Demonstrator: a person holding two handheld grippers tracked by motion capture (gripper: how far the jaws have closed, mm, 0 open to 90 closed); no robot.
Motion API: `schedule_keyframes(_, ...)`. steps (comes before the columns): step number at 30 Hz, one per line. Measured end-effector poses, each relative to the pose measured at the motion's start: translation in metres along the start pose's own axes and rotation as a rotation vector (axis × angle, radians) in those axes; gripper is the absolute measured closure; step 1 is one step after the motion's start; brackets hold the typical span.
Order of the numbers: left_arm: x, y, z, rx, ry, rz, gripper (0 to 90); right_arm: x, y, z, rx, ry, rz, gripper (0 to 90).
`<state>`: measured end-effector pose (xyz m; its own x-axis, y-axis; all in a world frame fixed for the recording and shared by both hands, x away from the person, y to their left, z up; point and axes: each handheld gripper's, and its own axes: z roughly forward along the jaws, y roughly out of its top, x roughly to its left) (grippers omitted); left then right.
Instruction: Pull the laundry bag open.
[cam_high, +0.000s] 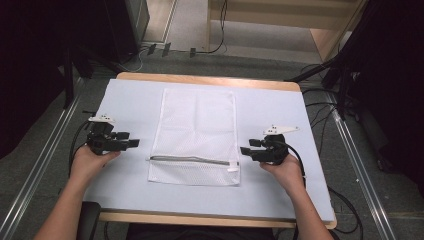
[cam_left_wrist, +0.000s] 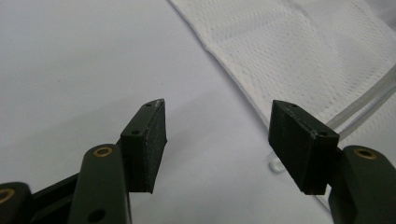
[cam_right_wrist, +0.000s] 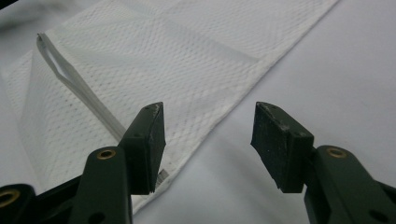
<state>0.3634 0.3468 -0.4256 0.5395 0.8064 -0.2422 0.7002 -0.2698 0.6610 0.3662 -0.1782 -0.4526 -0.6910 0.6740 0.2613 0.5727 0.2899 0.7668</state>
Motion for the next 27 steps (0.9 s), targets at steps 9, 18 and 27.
schedule_keyframes(9,0.006,-0.001,-0.002,-0.003,0.042,-0.01,36.1,-0.017,-0.003,-0.011,-0.043,-0.058,0.036,37.9)
schedule_keyframes(18,0.012,-0.002,-0.005,-0.015,0.069,-0.029,35.5,-0.032,-0.006,-0.015,-0.053,-0.109,0.073,34.7)
schedule_keyframes(27,0.013,-0.002,-0.003,-0.005,0.083,-0.02,34.8,-0.036,-0.008,-0.014,-0.052,-0.132,0.088,34.4)
